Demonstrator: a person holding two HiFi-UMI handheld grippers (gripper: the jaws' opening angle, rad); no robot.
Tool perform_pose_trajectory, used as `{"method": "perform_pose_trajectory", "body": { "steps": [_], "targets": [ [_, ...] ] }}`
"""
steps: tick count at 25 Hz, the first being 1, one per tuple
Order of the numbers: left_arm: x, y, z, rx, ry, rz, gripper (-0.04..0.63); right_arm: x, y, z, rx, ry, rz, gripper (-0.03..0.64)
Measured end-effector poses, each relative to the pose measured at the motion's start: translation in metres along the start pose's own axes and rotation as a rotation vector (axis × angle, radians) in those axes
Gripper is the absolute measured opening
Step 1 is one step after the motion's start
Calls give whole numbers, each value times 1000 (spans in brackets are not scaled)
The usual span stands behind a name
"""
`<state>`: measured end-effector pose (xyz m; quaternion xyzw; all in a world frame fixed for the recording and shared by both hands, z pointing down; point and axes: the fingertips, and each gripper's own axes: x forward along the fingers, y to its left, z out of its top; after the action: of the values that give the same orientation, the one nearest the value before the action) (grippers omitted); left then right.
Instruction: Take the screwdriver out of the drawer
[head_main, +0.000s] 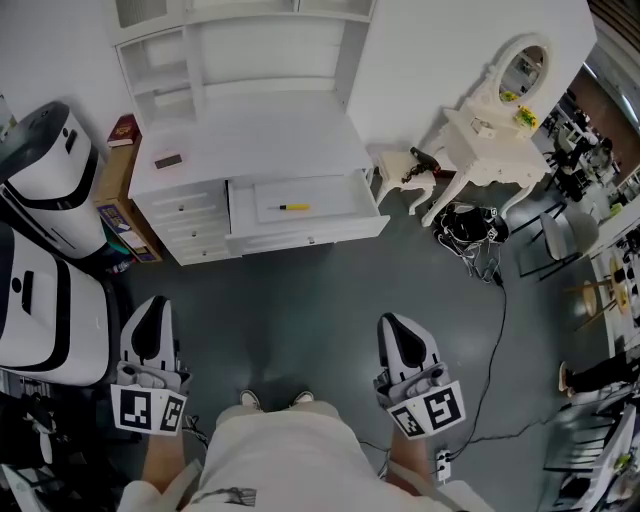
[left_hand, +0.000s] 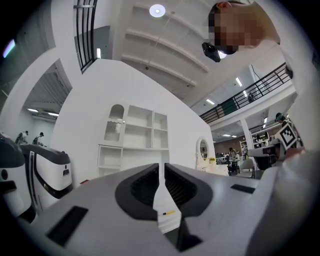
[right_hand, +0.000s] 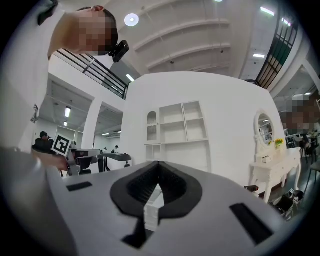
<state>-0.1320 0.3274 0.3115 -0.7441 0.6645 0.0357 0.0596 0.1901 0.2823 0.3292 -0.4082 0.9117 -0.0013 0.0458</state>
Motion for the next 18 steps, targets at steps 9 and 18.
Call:
{"method": "perform_pose_trajectory", "body": {
  "steps": [9, 18],
  "targets": [
    [-7, -2, 0, 41, -10, 101, 368, 0, -18, -1, 5, 0, 61, 9],
    [-15, -5, -19, 40, 41, 171, 448, 11, -33, -20, 75, 16, 121, 9]
  ]
}}
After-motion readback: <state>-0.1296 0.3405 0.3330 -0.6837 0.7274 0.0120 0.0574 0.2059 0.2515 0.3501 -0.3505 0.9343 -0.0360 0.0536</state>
